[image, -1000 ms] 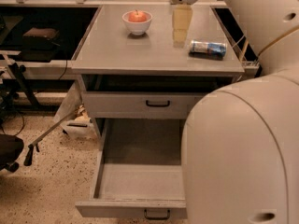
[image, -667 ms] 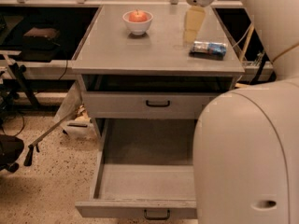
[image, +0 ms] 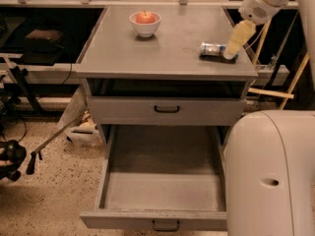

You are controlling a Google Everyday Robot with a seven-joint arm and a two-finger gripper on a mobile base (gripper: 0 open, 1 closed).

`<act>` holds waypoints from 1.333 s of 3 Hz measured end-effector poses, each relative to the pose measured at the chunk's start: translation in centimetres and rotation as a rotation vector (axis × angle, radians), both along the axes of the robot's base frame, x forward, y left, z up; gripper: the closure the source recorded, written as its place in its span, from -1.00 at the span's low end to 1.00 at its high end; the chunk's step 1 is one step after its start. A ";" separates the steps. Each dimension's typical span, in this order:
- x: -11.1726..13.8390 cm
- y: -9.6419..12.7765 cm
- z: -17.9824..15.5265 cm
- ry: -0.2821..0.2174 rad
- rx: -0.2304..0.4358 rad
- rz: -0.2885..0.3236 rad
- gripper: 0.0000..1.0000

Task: Place redbull can into middle drawer

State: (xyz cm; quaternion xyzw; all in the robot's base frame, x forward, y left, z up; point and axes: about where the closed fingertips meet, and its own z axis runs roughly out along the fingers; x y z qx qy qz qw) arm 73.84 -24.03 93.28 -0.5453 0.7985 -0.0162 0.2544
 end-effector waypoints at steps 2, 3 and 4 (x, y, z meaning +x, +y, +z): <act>1.1 -1.3 -3.6 0.065 -0.007 -0.085 -1.00; 1.8 -1.1 -3.8 0.047 -0.002 -0.088 -1.00; 3.4 -0.9 -4.6 -0.008 0.071 -0.063 -1.00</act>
Offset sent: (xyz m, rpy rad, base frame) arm 0.1645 -0.1026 0.0741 -0.0698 0.2688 -0.0649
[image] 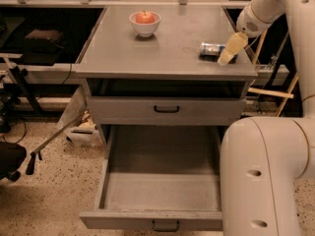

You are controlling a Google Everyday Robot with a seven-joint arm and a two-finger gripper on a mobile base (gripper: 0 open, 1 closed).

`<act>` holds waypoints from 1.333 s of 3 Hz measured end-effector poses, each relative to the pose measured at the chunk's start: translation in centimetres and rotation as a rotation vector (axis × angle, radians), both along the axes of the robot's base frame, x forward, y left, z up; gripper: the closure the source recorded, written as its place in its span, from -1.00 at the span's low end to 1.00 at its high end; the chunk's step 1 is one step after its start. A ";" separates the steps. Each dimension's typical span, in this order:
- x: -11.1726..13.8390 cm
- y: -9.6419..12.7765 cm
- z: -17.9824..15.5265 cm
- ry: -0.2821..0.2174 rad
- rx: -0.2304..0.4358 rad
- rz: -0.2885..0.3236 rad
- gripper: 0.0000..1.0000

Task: Place redbull can into middle drawer

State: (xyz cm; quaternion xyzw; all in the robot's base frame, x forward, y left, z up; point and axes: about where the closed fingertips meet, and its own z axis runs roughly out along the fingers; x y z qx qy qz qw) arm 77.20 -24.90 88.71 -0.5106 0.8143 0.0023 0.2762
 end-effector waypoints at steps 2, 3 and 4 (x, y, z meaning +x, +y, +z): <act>0.6 2.0 -1.8 0.011 0.059 0.054 -1.00; 0.9 2.3 -2.4 0.020 0.056 0.053 -1.00; 0.5 3.6 -7.0 0.151 -0.019 0.068 -1.00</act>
Offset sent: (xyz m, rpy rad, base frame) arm 0.0038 0.0160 -0.0137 0.0482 0.0105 0.0463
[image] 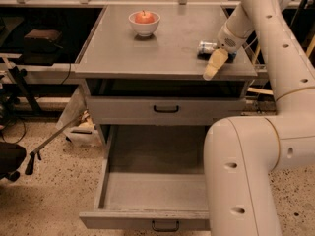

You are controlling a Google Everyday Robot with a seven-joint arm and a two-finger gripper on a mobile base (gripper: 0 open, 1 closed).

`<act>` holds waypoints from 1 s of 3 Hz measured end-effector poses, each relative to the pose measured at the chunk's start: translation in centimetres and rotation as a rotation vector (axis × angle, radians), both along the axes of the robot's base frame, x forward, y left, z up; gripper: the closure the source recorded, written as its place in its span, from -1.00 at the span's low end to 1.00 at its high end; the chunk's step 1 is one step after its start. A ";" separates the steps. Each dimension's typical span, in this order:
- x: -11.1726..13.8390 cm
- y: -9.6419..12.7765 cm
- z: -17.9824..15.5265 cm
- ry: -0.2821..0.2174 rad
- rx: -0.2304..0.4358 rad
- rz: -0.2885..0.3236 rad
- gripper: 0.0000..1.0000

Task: Place redbull can into middle drawer

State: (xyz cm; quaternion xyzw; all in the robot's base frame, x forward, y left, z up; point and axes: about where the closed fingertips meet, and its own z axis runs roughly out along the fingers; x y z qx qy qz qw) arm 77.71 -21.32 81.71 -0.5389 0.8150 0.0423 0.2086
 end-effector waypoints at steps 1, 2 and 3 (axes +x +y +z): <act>-0.2 0.1 -0.1 0.014 -0.008 0.003 -1.00; -0.2 0.2 -0.1 0.013 -0.008 0.003 -0.63; -0.2 0.2 -0.1 0.013 -0.008 0.003 -0.16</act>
Offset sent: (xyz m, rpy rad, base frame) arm -0.0014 0.0010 -0.0010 -0.0083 0.0143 0.0032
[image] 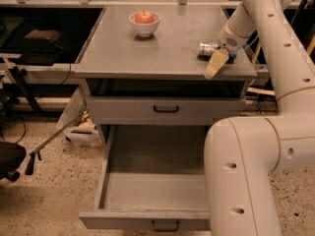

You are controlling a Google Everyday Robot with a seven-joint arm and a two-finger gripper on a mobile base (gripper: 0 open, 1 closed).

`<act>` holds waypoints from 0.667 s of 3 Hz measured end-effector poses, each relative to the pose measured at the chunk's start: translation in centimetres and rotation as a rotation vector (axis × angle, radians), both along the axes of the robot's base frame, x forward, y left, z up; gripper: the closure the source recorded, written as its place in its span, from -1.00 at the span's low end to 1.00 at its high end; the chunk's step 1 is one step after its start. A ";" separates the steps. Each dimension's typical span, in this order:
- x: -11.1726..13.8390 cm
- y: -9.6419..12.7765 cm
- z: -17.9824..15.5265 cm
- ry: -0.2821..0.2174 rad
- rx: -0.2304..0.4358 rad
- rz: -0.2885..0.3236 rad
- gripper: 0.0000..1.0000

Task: Place redbull can into middle drawer

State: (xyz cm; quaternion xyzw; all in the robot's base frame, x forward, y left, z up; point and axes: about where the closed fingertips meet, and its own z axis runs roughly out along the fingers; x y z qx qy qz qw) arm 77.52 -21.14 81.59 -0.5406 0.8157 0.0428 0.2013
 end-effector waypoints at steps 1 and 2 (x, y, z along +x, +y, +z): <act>-0.2 0.1 0.6 0.000 0.000 0.000 0.30; -0.6 0.2 1.3 -0.001 0.000 0.000 0.77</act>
Offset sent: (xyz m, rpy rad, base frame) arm -0.2244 0.0163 -0.0718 0.2416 -0.3354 -0.1996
